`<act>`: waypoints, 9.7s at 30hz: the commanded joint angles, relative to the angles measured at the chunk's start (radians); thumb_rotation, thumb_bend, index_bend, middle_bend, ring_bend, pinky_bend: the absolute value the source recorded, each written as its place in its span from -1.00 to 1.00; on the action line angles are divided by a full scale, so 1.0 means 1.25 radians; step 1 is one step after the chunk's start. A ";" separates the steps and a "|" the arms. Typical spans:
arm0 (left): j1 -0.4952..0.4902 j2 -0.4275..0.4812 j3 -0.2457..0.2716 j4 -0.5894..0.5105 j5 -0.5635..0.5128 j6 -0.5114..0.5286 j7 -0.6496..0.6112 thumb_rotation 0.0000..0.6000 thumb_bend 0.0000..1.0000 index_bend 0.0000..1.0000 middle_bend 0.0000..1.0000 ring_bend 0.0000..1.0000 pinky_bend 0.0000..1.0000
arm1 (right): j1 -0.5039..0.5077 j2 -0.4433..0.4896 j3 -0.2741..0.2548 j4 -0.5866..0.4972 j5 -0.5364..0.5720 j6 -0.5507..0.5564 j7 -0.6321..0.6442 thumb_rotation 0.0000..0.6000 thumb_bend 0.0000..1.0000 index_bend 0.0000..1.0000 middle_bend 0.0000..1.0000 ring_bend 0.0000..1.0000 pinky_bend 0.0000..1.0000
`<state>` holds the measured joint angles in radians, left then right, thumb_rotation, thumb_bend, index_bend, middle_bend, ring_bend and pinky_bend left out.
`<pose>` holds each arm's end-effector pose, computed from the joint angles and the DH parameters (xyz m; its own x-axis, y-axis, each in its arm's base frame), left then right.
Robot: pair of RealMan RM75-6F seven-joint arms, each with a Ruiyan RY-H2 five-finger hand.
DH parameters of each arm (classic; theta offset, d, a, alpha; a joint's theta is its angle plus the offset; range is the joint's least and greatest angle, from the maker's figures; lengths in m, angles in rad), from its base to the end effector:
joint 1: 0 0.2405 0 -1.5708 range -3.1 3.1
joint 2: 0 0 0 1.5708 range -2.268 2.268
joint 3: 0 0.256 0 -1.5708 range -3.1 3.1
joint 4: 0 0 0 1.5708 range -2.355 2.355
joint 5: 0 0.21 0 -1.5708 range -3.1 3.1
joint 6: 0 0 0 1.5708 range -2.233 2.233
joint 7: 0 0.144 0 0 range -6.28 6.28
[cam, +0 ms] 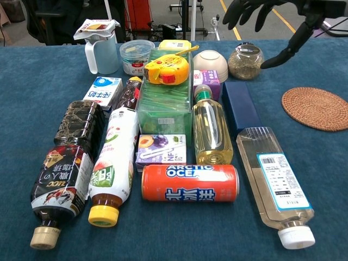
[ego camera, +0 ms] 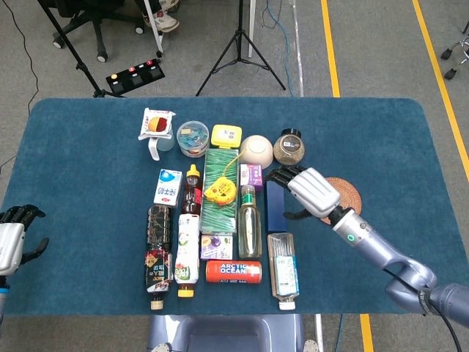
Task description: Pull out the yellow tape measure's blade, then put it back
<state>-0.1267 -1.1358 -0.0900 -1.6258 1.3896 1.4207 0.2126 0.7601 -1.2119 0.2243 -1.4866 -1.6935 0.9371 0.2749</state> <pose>-0.3132 0.2016 0.1551 0.5395 0.0255 0.8416 0.8400 0.0528 -0.5401 -0.1251 -0.3645 0.0885 0.4204 -0.1636 0.8925 -0.7150 -0.6653 0.2148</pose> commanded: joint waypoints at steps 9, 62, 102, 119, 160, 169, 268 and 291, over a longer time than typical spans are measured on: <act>-0.004 -0.011 0.000 0.024 -0.034 -0.023 -0.012 1.00 -0.50 -0.35 -0.42 -0.55 -0.42 | 0.161 -0.052 -0.013 0.085 -0.058 -0.100 0.030 1.00 -0.65 -0.53 -0.52 -0.53 -0.38; 0.008 -0.065 0.006 0.157 -0.095 -0.072 -0.103 1.00 -0.50 -0.35 -0.42 -0.55 -0.42 | 0.420 -0.177 -0.136 0.296 -0.011 -0.205 0.117 1.00 -0.65 -0.39 -0.41 -0.40 -0.25; -0.067 0.027 -0.001 0.040 0.012 -0.108 -0.101 1.00 -0.50 -0.35 -0.42 -0.55 -0.42 | 0.256 -0.008 -0.100 0.016 0.247 -0.155 -0.035 1.00 -0.61 0.19 0.14 0.31 0.37; -0.228 0.133 -0.022 -0.111 0.063 -0.297 -0.158 1.00 -0.50 -0.35 -0.42 -0.55 -0.37 | 0.134 0.088 -0.082 -0.167 0.335 -0.054 -0.170 1.00 -0.60 0.19 0.15 0.32 0.39; -0.707 0.138 -0.111 -0.075 0.129 -0.811 -0.995 1.00 -0.50 -0.35 -0.44 -0.57 -0.38 | -0.009 0.090 -0.054 -0.266 0.343 0.038 -0.208 1.00 -0.60 0.21 0.16 0.31 0.39; -0.769 0.105 -0.099 -0.033 0.156 -0.808 -1.100 1.00 -0.50 -0.35 -0.48 -0.60 -0.39 | -0.024 0.083 -0.050 -0.266 0.320 0.044 -0.190 1.00 -0.60 0.21 0.16 0.31 0.39; -0.952 -0.056 0.037 0.137 0.161 -0.722 -1.315 1.00 -0.47 -0.35 -0.88 -1.00 -0.50 | 0.022 -0.022 0.017 -0.266 0.374 0.003 -0.234 1.00 -0.60 0.21 0.16 0.30 0.37; -0.947 -0.053 0.032 0.137 0.128 -0.737 -1.290 1.00 -0.39 -0.04 -0.88 -1.00 -0.49 | 0.022 -0.029 0.018 -0.243 0.385 0.000 -0.227 1.00 -0.60 0.21 0.16 0.30 0.37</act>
<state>-1.3115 -1.2026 -0.0494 -1.4542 1.5506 0.5000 -1.4008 0.7878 -1.2488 0.2471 -1.7906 -1.2123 0.9372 -0.0083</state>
